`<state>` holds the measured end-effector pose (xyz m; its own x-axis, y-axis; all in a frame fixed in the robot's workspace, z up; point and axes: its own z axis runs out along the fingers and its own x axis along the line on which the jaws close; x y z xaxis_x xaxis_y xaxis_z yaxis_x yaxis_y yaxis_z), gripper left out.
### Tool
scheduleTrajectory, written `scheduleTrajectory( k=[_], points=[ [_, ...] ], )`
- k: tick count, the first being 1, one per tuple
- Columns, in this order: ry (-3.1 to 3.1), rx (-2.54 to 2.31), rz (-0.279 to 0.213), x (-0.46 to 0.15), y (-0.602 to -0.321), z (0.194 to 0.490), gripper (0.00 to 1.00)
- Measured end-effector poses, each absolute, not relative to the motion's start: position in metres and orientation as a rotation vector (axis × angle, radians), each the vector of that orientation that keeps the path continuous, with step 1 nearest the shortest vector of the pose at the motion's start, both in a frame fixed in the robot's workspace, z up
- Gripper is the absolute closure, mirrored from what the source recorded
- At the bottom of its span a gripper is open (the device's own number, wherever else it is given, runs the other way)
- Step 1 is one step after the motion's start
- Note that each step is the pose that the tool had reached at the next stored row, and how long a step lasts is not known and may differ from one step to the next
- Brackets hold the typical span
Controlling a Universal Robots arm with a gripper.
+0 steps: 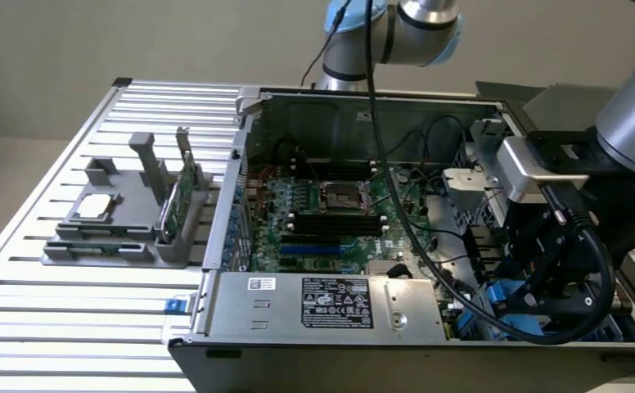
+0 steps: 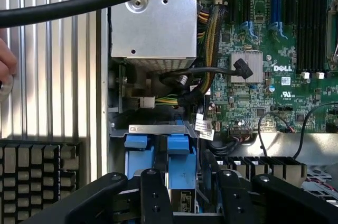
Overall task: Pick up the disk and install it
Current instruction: 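Pick up the disk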
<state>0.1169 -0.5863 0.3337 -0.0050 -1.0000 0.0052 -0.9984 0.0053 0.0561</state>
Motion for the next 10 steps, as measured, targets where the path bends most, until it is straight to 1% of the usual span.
scheduleTrajectory(
  k=[9, 10],
  points=[
    [-2.179, 2.201, -0.055, 0.122, -0.586, 0.346, 0.6],
    [-2.175, 2.205, -0.055, 0.123, -0.586, 0.346, 0.62]
  ],
)
